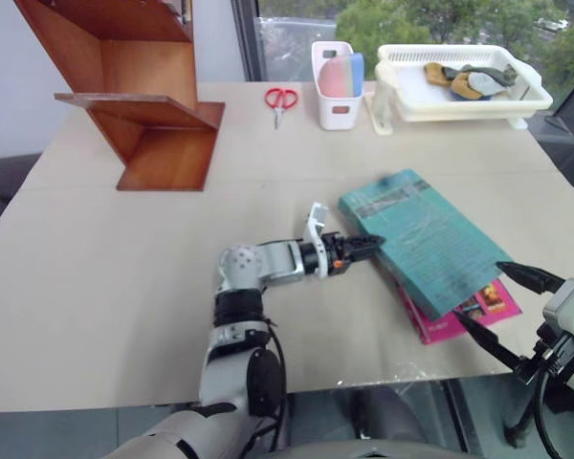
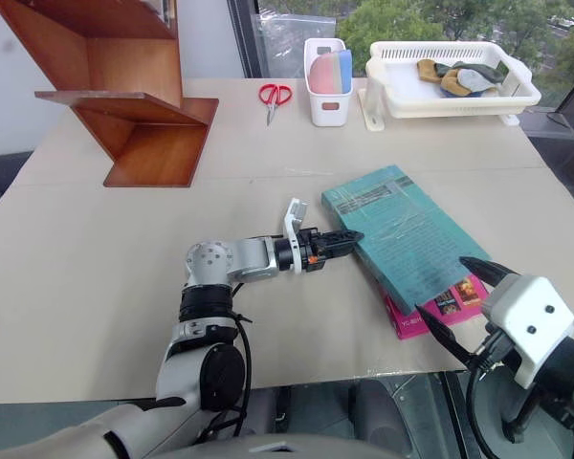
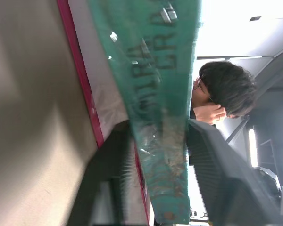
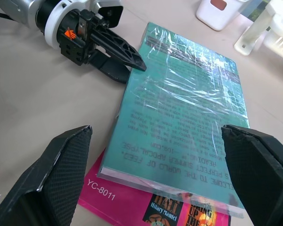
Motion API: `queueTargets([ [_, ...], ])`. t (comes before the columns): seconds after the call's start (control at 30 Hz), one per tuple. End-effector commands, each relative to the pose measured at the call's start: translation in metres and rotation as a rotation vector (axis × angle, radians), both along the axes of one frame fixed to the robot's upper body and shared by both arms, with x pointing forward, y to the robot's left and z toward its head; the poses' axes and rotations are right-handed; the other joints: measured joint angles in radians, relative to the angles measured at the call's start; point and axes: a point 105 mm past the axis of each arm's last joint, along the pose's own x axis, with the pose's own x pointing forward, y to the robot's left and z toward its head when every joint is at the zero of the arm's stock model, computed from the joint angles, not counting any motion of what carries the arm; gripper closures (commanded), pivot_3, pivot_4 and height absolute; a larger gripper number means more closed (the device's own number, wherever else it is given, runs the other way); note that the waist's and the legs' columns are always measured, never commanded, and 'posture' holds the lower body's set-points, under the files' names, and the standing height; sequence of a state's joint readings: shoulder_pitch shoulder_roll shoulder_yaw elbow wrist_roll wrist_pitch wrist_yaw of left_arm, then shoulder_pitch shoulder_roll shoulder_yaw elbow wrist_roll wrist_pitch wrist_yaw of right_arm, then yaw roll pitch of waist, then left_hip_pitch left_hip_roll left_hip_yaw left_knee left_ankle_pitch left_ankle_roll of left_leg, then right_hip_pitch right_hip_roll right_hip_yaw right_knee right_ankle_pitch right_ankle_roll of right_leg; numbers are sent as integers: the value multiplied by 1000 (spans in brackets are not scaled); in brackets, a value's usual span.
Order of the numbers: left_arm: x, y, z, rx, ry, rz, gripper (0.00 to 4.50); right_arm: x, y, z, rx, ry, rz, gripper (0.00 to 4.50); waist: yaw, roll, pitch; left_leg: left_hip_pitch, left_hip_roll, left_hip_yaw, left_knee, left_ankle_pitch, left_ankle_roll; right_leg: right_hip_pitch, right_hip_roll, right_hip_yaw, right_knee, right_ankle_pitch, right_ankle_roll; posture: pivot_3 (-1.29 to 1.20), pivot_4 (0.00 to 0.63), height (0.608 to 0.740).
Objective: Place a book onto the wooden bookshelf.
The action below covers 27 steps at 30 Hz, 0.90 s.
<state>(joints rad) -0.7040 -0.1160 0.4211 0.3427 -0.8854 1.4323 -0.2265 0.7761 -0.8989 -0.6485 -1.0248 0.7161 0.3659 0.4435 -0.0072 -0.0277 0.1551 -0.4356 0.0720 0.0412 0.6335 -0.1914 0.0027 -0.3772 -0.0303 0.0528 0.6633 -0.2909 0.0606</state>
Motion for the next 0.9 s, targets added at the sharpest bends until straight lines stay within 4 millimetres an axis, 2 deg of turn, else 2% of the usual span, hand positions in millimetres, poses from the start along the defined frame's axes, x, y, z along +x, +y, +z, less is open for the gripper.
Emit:
queueTargets([
  [0.03,2,-6,6,-16,-18,-10,888,0,4,8,-11,-40,13,0,0,0,0,0,0,0,0,0,0,0,0,0,0,0,0,0,150,740],
  [0.07,2,-6,5,-15,-17,-8,350,1,4,8,-11,-41,13,0,0,0,0,0,0,0,0,0,0,0,0,0,0,0,0,0,150,740],
  [0.13,4,-7,5,-16,-13,-5,64,1,5,8,-11,-42,11,0,0,0,0,0,0,0,0,0,0,0,0,0,0,0,0,0,150,740],
  [0.43,10,-17,6,-27,-8,12,64,2,5,7,-10,-46,3,0,0,0,0,0,0,0,0,0,0,0,0,0,0,0,0,0,150,740],
  [0.9,15,-8,7,-24,-22,44,64,4,8,4,-4,-50,6,0,0,0,0,0,0,0,0,0,0,0,0,0,0,0,0,0,150,740],
])
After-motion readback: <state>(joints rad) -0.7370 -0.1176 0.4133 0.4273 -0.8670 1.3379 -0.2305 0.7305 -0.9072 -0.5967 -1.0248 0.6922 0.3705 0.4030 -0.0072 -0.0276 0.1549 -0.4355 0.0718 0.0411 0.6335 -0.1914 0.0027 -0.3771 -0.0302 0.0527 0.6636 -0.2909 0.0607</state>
